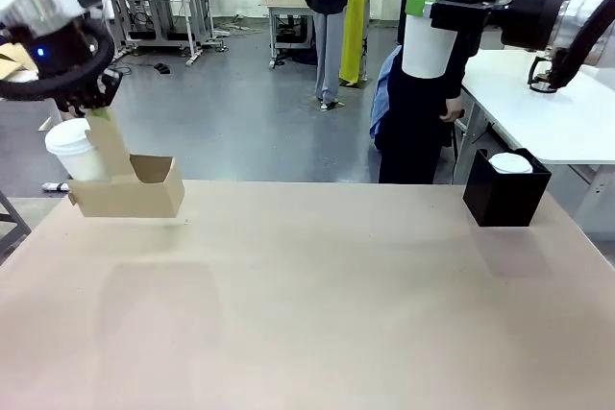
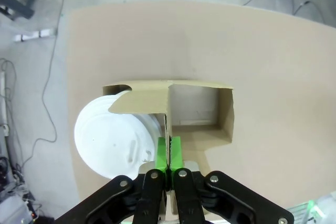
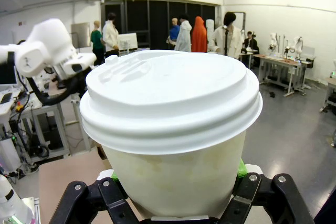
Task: Pour a drink into a cup and package it in a carrier.
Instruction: Position the Cup Carrier in the center of the table.
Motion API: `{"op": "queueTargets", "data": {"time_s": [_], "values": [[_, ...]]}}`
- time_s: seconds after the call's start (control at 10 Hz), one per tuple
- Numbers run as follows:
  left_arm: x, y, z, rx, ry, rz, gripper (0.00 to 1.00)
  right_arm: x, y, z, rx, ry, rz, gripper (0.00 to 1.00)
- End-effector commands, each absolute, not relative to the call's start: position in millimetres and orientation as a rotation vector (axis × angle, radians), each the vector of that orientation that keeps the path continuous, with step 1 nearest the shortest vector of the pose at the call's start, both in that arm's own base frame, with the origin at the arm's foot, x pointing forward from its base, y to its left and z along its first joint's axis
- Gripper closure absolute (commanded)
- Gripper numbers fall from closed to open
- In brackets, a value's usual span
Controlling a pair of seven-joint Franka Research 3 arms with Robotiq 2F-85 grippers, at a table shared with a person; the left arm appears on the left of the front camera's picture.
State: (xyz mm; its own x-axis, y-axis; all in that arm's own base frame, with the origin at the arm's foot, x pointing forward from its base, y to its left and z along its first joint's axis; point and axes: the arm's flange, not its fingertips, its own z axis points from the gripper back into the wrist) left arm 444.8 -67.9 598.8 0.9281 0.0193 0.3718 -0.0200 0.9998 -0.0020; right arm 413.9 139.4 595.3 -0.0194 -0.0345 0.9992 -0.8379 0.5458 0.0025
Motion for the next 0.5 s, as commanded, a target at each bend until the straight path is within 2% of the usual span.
{"op": "queueTargets", "data": {"time_s": [0.0,0.4], "values": [[423.4,-124.0,623.4,-0.005,-0.393,0.029,0.98,415.2,141.3,596.9,0.806,-1.481,0.756,0.2],[391.8,-265.6,623.7,-0.043,-0.373,0.003,0.98,415.2,141.3,596.9,0.806,-1.481,0.756,0.2]]}}
